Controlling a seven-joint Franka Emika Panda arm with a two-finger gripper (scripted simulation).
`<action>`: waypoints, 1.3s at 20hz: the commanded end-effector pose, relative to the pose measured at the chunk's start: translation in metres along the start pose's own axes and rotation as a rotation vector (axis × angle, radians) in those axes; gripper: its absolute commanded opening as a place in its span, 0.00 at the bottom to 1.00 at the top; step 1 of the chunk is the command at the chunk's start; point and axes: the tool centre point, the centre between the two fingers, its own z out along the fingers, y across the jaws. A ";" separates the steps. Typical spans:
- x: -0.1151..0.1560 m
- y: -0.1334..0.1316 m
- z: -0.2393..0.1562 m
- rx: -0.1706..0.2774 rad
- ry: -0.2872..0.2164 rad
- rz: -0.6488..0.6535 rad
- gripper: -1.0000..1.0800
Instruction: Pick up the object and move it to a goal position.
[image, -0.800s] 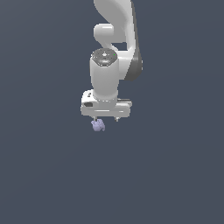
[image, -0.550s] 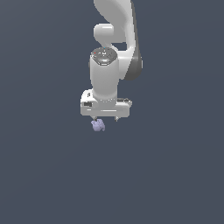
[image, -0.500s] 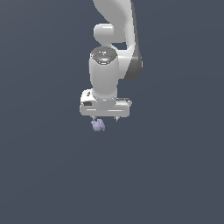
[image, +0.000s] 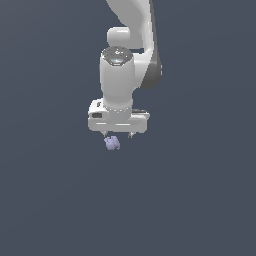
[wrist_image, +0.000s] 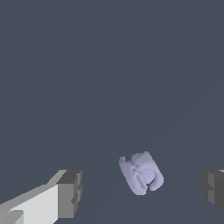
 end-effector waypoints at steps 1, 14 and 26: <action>-0.001 0.001 0.002 0.001 -0.002 -0.007 0.96; -0.019 0.014 0.036 0.015 -0.021 -0.161 0.96; -0.051 0.032 0.085 0.047 -0.043 -0.396 0.96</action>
